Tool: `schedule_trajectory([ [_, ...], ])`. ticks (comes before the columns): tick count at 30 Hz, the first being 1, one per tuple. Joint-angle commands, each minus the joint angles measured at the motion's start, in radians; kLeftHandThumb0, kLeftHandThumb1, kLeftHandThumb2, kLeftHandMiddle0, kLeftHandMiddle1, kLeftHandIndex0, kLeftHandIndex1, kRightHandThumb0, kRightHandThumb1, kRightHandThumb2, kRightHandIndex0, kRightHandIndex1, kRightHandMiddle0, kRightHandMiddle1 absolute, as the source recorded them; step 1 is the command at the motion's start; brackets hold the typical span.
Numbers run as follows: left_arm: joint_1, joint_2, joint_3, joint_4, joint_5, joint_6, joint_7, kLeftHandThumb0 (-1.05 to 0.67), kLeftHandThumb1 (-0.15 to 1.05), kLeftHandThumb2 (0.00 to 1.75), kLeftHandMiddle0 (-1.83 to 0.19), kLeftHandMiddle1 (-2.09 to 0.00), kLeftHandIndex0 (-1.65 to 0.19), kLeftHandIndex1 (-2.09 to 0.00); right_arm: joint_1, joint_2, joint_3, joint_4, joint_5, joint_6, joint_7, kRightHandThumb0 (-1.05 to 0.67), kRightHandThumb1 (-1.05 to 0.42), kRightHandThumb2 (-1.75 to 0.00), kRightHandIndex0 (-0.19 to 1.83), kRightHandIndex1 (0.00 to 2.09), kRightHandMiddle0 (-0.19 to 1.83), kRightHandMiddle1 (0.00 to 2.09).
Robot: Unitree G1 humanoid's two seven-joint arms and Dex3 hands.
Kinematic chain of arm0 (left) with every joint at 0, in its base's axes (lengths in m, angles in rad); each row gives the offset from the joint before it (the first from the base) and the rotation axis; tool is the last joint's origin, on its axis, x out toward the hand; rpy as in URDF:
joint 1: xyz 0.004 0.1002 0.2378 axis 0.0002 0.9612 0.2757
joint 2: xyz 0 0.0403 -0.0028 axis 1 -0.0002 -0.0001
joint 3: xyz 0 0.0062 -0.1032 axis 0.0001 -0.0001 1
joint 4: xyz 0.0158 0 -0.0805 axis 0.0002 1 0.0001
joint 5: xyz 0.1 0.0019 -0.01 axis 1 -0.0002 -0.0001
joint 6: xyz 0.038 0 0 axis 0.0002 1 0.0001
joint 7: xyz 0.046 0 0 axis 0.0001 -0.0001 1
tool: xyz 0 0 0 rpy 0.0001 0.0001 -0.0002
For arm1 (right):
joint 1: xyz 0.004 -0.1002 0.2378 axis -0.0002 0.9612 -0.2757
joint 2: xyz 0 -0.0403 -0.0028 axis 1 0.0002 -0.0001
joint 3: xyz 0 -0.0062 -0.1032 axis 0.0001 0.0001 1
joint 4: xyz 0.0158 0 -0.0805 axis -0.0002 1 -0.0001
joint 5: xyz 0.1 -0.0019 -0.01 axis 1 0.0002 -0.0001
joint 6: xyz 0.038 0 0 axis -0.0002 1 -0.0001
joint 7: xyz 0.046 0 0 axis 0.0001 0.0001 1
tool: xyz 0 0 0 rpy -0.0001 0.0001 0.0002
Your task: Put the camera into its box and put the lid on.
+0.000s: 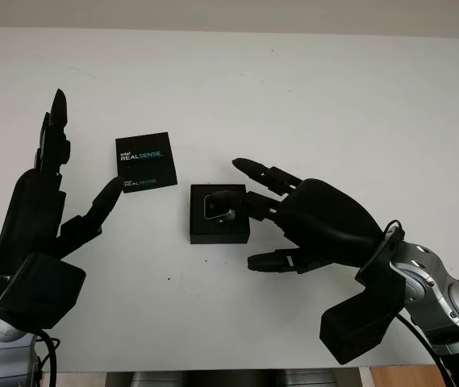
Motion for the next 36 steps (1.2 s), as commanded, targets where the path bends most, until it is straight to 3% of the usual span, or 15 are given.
schedule_trajectory([
  [1,0.012,0.008,0.013,-0.020,-0.012,-0.012,-0.004,-0.86,1.05,0.52,0.19,0.00,0.16,-0.05,0.034,-0.021,-0.003,-0.012,-0.017,0.018,0.017,-0.90,-1.05,-0.67,0.08,0.06,0.45,0.28],
  [36,0.051,0.027,0.076,-0.099,-0.043,0.032,-0.060,-0.85,1.05,0.50,0.19,0.00,0.16,-0.05,0.162,0.004,0.018,0.006,-0.046,0.175,0.036,-0.87,-1.05,-0.67,0.02,0.05,0.48,0.32],
])
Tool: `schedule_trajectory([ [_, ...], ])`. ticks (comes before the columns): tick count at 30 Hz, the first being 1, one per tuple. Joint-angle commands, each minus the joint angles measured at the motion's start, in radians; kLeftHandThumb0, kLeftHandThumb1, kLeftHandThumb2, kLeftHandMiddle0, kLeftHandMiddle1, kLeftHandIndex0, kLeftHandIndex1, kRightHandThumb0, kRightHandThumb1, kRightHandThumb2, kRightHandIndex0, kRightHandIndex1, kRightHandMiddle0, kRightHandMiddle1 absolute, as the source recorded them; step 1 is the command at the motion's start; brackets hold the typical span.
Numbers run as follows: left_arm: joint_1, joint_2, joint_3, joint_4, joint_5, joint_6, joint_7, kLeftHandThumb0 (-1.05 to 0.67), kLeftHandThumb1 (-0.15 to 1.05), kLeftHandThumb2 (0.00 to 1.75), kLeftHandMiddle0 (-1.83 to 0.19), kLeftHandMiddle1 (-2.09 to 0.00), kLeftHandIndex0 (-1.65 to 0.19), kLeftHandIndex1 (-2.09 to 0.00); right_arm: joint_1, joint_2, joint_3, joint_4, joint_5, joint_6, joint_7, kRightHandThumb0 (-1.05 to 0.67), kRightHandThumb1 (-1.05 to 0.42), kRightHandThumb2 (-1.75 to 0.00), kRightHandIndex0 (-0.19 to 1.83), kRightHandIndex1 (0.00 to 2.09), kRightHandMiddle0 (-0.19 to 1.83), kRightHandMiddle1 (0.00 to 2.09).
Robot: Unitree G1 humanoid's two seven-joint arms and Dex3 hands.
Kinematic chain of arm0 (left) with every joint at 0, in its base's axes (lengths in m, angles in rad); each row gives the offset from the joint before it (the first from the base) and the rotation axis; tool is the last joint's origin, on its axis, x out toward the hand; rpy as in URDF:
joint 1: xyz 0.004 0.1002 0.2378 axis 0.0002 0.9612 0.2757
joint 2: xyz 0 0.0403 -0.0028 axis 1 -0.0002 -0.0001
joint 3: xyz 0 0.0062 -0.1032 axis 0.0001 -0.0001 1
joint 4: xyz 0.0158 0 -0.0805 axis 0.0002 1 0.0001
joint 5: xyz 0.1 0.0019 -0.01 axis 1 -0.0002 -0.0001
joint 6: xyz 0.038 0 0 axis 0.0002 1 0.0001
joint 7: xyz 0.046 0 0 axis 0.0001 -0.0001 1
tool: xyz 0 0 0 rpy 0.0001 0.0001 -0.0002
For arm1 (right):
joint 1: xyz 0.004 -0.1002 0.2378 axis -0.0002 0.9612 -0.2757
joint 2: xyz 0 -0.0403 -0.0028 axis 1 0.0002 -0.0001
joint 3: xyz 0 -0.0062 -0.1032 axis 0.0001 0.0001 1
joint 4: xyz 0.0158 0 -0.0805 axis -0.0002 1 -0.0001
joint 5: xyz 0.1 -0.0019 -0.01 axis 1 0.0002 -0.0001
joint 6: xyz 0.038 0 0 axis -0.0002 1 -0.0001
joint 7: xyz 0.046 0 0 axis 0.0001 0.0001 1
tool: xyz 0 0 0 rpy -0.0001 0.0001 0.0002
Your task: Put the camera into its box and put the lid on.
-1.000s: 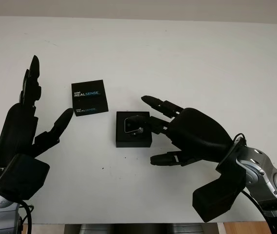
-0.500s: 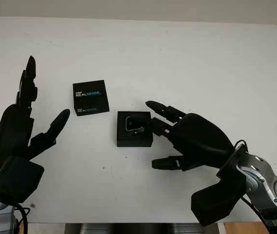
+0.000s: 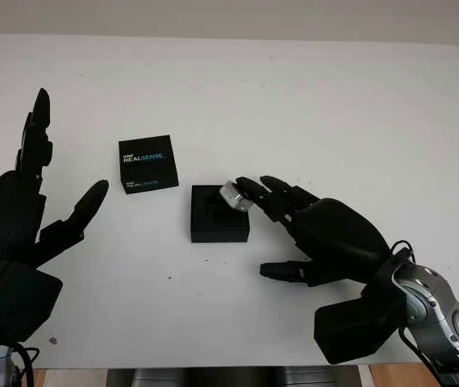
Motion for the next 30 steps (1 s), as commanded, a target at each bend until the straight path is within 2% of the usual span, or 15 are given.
schedule_trajectory([
  [1,0.008,0.008,0.006,-0.018,-0.004,-0.002,-0.003,-0.85,1.05,0.50,0.19,0.00,0.16,-0.05,0.028,-0.006,0.012,0.013,-0.009,0.006,0.005,-0.87,-1.05,-0.67,0.02,0.05,0.48,0.32],
  [14,-0.004,-0.003,-0.020,-0.015,0.014,0.004,0.009,-0.85,1.05,0.51,0.19,0.00,0.17,-0.05,0.006,0.010,0.023,0.017,0.030,-0.013,-0.013,-0.87,-1.05,-0.67,0.02,0.05,0.42,0.32],
  [25,-0.012,-0.012,-0.037,0.002,0.014,-0.006,0.023,-0.86,1.05,0.51,0.19,0.00,0.17,-0.05,-0.024,0.027,0.015,0.036,0.042,-0.013,-0.054,-0.84,-1.05,-0.67,0.03,0.06,0.29,0.21],
  [30,-0.017,-0.011,-0.045,0.020,0.016,-0.023,0.029,-0.86,1.05,0.51,0.19,0.00,0.16,-0.06,-0.054,0.081,0.032,-0.015,0.017,0.045,-0.064,-0.83,-1.05,-0.68,0.03,0.06,0.31,0.20],
])
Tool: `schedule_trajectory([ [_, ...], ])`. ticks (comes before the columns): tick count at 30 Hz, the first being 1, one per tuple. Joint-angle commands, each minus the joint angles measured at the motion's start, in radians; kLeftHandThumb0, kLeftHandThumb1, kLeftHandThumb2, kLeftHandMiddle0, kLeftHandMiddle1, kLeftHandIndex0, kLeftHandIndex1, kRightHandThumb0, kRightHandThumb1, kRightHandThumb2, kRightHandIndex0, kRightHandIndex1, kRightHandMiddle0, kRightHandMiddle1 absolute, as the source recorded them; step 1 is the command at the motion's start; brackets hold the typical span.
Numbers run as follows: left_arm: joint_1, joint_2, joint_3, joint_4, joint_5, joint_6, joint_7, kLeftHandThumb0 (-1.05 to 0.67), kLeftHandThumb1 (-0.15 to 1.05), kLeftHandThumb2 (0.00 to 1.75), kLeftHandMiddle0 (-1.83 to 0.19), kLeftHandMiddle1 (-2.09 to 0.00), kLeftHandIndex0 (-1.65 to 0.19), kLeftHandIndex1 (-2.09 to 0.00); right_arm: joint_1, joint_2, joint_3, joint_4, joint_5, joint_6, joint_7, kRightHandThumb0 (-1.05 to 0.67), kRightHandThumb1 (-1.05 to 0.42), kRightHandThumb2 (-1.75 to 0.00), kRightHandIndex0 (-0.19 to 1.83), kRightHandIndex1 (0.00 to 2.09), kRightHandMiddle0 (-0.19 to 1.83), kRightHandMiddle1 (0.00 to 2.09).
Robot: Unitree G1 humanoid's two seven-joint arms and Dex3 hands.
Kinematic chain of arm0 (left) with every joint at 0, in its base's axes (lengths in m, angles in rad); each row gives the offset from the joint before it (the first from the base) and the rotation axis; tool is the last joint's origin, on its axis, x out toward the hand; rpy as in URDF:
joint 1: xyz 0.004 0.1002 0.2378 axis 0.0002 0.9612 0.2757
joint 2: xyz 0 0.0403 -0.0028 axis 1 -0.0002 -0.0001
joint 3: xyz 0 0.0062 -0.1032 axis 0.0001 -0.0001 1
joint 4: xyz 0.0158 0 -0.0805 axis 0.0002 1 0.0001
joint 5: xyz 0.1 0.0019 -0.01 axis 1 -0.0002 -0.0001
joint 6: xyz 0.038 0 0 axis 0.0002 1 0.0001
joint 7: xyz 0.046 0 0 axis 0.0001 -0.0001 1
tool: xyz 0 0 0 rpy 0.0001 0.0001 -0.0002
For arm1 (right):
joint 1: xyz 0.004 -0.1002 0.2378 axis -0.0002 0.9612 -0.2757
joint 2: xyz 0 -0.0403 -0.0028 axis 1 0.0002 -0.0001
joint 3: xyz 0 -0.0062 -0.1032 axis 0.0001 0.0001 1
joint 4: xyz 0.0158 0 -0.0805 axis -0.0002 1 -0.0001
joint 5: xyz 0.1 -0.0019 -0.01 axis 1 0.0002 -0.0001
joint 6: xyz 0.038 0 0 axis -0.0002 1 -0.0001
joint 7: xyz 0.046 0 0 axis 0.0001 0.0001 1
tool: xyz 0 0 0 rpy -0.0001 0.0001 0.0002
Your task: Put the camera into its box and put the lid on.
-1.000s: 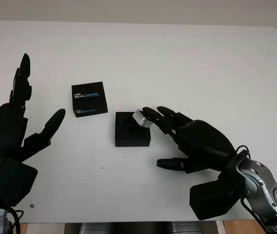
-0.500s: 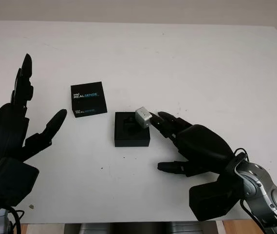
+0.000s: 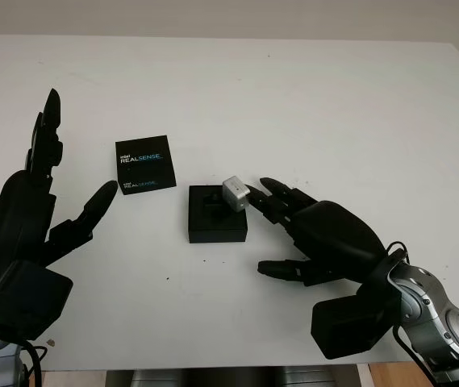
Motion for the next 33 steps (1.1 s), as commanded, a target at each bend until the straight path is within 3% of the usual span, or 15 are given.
schedule_trajectory([
  [1,-0.007,-0.002,-0.004,0.005,0.000,-0.013,0.010,-0.86,1.05,0.51,0.19,0.00,0.16,-0.06,-0.011,0.035,0.020,-0.034,-0.013,0.015,-0.009,-0.82,-1.05,-0.66,0.04,0.06,0.32,0.21],
  [8,-0.011,-0.003,-0.010,0.017,0.000,-0.028,0.017,-0.86,1.05,0.51,0.19,0.00,0.15,-0.06,-0.021,0.180,0.085,-0.129,-0.056,0.056,-0.061,-0.79,-1.05,-0.56,0.08,0.07,0.37,0.26],
  [11,-0.009,-0.005,-0.012,0.015,0.003,-0.023,0.019,-0.86,1.05,0.51,0.19,0.00,0.15,-0.06,-0.022,0.215,0.110,-0.146,-0.097,0.069,-0.075,-0.79,-1.05,-0.58,0.08,0.06,0.16,0.64],
  [13,-0.007,-0.006,-0.013,0.015,0.006,-0.023,0.021,-0.86,1.05,0.51,0.19,0.00,0.15,-0.06,-0.024,0.225,0.114,-0.150,-0.120,0.081,-0.075,-0.78,-1.05,-0.56,0.09,0.06,0.10,0.73],
  [17,-0.004,-0.020,-0.017,0.009,0.002,-0.012,0.026,-0.86,1.05,0.50,0.19,0.00,0.14,-0.06,-0.026,0.225,0.104,-0.150,-0.150,0.102,-0.076,-0.78,-1.05,-0.55,0.08,0.06,0.03,0.76],
  [25,0.001,-0.024,-0.021,0.009,0.018,-0.010,0.031,-0.85,1.05,0.51,0.19,0.00,0.15,-0.05,-0.022,0.237,0.070,-0.123,-0.161,0.109,-0.165,-0.74,-1.05,-0.52,0.13,0.08,0.08,0.73],
  [29,-0.002,-0.020,-0.020,0.017,0.018,-0.016,0.032,-0.85,1.05,0.51,0.19,0.00,0.15,-0.05,-0.064,0.239,-0.007,-0.054,-0.007,0.063,-0.209,-0.60,-1.00,-0.15,0.26,0.13,0.18,0.70],
  [33,-0.006,-0.019,-0.020,0.021,0.012,-0.019,0.032,-0.85,1.05,0.51,0.19,0.00,0.15,-0.05,-0.188,0.158,-0.088,0.108,0.123,-0.070,-0.236,-0.64,-0.89,-0.05,0.45,0.22,0.25,0.77],
])
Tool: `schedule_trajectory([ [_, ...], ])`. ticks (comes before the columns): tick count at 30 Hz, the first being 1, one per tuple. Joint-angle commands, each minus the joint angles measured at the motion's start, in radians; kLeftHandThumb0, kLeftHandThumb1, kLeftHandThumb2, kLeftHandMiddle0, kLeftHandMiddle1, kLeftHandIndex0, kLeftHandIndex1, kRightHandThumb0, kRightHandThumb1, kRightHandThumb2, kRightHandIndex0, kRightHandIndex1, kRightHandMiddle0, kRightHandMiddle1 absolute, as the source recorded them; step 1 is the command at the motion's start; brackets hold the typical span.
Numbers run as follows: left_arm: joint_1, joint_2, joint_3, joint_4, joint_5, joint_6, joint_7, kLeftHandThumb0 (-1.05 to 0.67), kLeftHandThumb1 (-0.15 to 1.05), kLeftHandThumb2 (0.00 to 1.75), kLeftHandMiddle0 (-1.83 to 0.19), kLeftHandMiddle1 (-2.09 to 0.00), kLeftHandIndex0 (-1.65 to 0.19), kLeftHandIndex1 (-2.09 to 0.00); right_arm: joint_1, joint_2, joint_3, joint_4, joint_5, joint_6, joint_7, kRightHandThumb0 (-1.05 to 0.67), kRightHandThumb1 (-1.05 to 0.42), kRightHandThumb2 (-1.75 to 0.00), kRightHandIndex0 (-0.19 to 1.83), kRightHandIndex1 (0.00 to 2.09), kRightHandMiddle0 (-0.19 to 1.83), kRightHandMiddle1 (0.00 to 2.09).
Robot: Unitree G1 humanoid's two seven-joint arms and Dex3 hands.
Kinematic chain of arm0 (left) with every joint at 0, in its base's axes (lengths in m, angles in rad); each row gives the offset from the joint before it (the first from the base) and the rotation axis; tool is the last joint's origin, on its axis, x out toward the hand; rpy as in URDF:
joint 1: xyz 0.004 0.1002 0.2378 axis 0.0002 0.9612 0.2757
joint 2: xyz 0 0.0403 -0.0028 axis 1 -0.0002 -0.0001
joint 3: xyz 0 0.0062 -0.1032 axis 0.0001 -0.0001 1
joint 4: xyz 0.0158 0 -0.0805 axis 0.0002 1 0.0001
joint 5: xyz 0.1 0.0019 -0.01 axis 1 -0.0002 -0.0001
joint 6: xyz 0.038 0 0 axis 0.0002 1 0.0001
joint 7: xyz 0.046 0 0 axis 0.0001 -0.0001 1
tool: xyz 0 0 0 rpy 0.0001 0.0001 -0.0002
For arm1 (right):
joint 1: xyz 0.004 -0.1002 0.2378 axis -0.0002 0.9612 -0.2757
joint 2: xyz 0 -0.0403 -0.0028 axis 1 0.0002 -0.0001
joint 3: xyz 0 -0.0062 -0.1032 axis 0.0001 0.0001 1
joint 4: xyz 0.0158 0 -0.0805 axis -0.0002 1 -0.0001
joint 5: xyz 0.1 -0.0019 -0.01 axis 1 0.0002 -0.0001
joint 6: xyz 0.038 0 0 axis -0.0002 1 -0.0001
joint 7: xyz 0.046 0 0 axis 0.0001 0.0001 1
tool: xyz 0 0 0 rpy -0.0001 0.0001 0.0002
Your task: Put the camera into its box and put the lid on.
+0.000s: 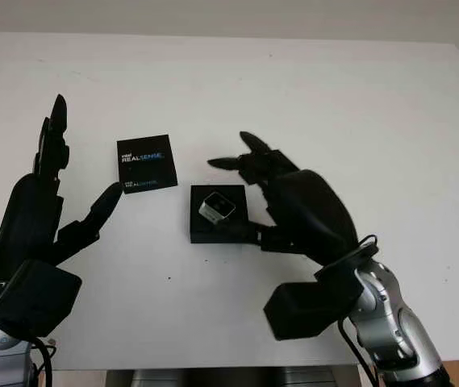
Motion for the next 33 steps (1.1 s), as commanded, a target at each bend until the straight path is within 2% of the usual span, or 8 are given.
schedule_trajectory([
  [1,-0.001,0.000,0.003,-0.007,-0.003,-0.006,0.006,-0.85,1.05,0.51,0.19,0.00,0.15,-0.05,-0.066,-0.049,-0.034,0.067,0.045,-0.074,-0.012,-0.65,-0.87,-0.04,0.47,0.24,0.25,0.79],
  [7,-0.002,-0.002,-0.005,-0.014,0.013,0.001,0.015,-0.86,1.05,0.51,0.19,0.00,0.15,-0.05,-0.196,-0.180,-0.042,0.165,0.085,-0.220,0.062,-0.64,-0.79,-0.04,0.45,0.25,0.27,0.74],
  [14,-0.003,-0.007,-0.008,-0.015,0.006,-0.002,0.017,-0.86,1.05,0.50,0.19,0.00,0.16,-0.05,-0.347,-0.288,-0.011,0.239,0.134,-0.330,0.237,-0.60,-0.77,-0.05,0.39,0.22,0.25,0.65],
  [18,-0.005,-0.014,-0.016,-0.023,0.012,0.010,0.019,-0.86,1.05,0.50,0.19,0.00,0.16,-0.05,-0.412,-0.322,0.009,0.273,0.138,-0.381,0.304,-0.61,-0.78,-0.05,0.38,0.21,0.26,0.60],
  [22,-0.008,-0.018,-0.025,-0.025,0.012,0.018,0.017,-0.85,1.05,0.49,0.19,0.00,0.16,-0.05,-0.464,-0.327,0.033,0.302,0.148,-0.420,0.361,-0.62,-0.78,-0.05,0.40,0.20,0.30,0.54],
  [27,-0.010,-0.017,-0.031,-0.024,0.027,0.022,0.022,-0.86,1.05,0.50,0.19,0.00,0.16,-0.05,-0.484,-0.294,0.055,0.359,0.130,-0.462,0.336,-0.63,-0.78,-0.05,0.40,0.19,0.32,0.53],
  [33,-0.010,-0.015,-0.028,-0.023,0.026,0.016,0.019,-0.85,1.05,0.50,0.19,0.00,0.16,-0.05,-0.495,-0.232,0.072,0.455,0.150,-0.511,0.291,-0.62,-0.77,-0.05,0.42,0.25,0.32,0.63],
])
